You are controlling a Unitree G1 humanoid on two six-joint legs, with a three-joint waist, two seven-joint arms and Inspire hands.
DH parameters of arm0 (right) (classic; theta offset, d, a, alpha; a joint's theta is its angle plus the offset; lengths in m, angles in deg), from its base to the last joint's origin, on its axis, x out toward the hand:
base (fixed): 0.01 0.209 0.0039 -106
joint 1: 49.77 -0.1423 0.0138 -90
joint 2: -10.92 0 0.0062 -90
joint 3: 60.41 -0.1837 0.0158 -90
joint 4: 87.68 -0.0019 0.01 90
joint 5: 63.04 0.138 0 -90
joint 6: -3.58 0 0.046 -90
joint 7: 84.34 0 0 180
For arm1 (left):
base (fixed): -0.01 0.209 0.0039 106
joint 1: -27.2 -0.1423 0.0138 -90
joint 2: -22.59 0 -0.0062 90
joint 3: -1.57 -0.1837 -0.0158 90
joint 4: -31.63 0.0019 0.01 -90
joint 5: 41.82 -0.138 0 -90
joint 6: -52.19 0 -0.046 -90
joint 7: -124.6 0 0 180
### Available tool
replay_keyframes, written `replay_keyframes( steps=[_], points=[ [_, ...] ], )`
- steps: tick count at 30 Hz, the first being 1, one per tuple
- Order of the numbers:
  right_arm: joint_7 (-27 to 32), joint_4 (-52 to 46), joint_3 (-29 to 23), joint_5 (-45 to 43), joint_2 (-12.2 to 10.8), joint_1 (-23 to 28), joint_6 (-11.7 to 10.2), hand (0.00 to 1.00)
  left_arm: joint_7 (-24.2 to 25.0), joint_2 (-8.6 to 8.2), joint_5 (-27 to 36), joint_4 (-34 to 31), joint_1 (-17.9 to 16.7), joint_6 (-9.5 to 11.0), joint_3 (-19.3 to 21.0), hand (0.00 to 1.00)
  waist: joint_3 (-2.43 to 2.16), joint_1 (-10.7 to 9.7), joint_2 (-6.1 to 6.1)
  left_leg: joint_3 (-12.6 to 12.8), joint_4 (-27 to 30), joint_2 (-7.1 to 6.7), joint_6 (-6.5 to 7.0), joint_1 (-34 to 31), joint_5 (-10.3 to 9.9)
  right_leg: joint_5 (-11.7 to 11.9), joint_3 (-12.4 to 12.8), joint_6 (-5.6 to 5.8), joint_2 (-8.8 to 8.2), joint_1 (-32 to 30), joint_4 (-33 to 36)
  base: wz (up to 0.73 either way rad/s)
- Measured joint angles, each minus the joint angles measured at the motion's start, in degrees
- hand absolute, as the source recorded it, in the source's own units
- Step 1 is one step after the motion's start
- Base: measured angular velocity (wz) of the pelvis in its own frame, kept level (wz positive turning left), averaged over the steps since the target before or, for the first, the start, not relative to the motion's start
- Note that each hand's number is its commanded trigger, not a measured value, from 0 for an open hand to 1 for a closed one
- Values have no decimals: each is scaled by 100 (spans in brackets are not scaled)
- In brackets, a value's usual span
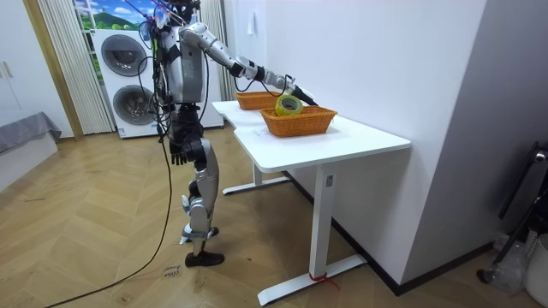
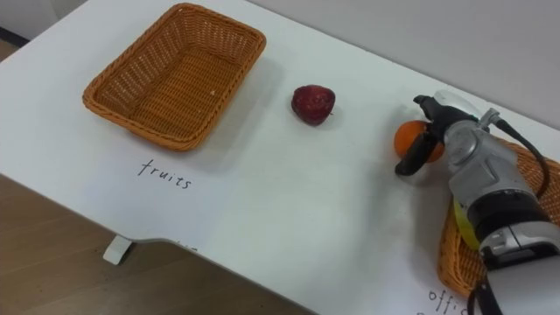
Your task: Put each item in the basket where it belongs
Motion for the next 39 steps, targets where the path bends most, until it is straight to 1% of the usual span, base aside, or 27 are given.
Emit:
replay_keyframes(
  steps=[8,12,13,14,15,21,24,27,30,34,39],
  points=[
    [0,-2,-1,-1,0,-1,2,0,-5,0,1,12,-1,14,2,0,-1,-1,-2,-1,-9,0,0,-3,0,0,3,0,1,-1,0,0],
    [-23,-5,-1,-2,0,-2,-4,0,-4,4,0,48,8,36,5,0,-5,0,-21,1,-25,3,0,-6,0,0,4,0,3,-14,0,0],
    [-71,-3,-1,-4,0,-10,-6,43,-4,5,5,66,8,39,6,0,-4,1,-30,3,-18,4,0,-5,0,0,2,0,3,-17,0,0],
    [-90,-3,-1,-5,0,-16,-7,80,-4,4,8,76,8,43,6,0,-3,0,-34,3,-17,4,0,-5,0,0,2,0,2,-19,-1,0],
    [-135,-3,-1,-5,0,-23,-6,100,-4,4,7,111,13,56,5,0,-4,0,-42,6,-17,4,0,-5,0,0,1,0,2,-21,-2,0],
    [-310,-18,18,-4,0,-53,0,100,-5,5,4,175,20,65,4,0,-3,14,-55,6,-30,5,0,0,0,0,29,0,5,-25,-4,0],
    [-370,-36,216,1,14,-62,-1,100,-7,6,5,239,44,67,-3,0,-2,18,-63,12,-30,9,0,15,0,0,47,0,8,-20,-4,0],
    [-386,-29,259,21,29,-61,5,100,-4,13,12,289,88,73,-10,0,2,45,-64,15,-28,8,0,17,0,1,69,0,12,-21,-4,0],
    [-394,-31,444,24,99,-62,4,100,-12,41,29,289,99,74,-100,0,2,74,-64,15,-28,8,-1,19,0,1,71,-1,13,-21,-4,0],
    [-490,-12,460,20,125,-64,11,100,-18,48,37,288,116,81,-108,0,7,137,-63,15,-33,8,-1,18,0,1,72,-1,13,-24,-5,0],
    [-502,-10,462,24,134,-64,11,100,-25,69,45,291,120,88,-109,0,10,137,-67,13,-43,8,-1,18,0,1,73,-1,14,-24,-6,0]
  ],
)
